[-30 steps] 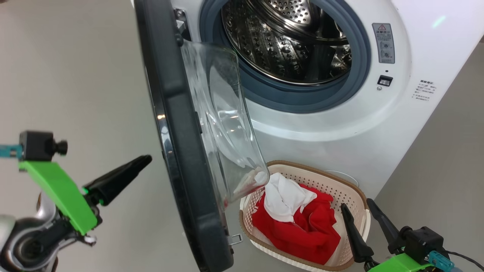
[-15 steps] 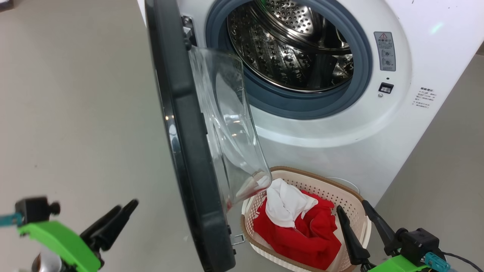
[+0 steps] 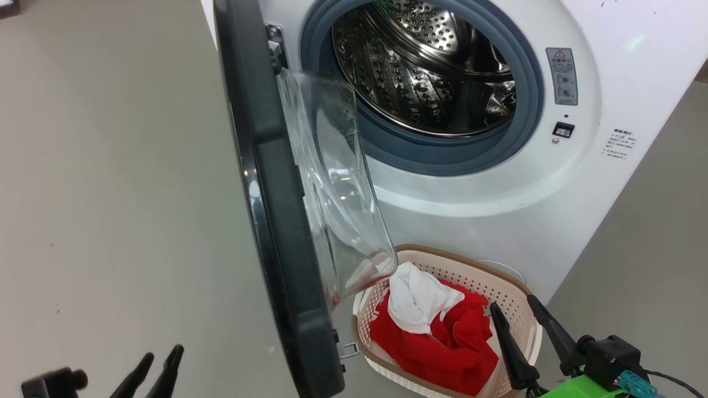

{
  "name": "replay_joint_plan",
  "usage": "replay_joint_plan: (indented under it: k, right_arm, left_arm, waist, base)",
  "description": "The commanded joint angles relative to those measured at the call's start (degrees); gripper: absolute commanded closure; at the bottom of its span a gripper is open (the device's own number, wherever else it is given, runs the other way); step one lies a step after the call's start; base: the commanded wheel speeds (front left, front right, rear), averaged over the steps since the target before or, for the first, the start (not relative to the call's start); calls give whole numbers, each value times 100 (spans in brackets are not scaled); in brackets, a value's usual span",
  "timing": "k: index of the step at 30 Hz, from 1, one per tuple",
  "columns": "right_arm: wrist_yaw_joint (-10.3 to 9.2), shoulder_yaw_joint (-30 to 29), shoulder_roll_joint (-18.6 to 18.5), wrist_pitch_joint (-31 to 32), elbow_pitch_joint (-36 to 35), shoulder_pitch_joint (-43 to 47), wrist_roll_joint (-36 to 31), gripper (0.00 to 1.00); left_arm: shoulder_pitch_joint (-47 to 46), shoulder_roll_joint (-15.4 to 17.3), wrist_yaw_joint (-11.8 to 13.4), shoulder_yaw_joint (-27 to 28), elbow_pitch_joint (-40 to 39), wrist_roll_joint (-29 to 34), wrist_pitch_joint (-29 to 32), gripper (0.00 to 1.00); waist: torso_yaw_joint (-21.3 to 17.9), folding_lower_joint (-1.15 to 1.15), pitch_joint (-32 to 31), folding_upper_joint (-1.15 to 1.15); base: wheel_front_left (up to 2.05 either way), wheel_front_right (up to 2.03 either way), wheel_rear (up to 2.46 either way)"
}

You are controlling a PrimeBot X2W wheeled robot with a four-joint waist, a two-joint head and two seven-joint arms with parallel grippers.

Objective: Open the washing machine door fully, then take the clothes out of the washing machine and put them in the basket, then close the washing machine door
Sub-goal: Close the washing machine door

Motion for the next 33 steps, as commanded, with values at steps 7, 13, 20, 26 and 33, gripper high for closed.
replay_joint_plan:
  k: [7,13,20,26,33]
  right_arm:
    - [36,96,-71,-37,-196,-2,14,0]
    - [36,68,-77,-37,-245,21,13,0]
    - [36,15,-68,-37,-343,31,19,0]
    - [36,-36,-71,-37,-460,27,8,0]
    - [36,-67,-69,-37,-444,129,-10,0]
  left_arm:
    - [-129,-177,-25,644,394,1323,-408,0]
    - [278,-895,-6,1931,-76,2954,-411,0]
    - [729,-1646,-23,2972,-792,4516,-412,0]
    - [895,-2055,-34,3363,-1177,5228,-412,0]
    - [1028,-2212,-36,3365,-1275,5480,-412,0]
  waist:
    - [3,0,-27,0]
    - [-20,0,-60,0]
    - [-52,0,-53,0]
    - [-75,0,-18,0]
    - [-88,0,-31,0]
  base:
    - [0,0,0]
    - [0,0,0]
    - [0,0,0]
    - [0,0,0]
    - [0,0,0]
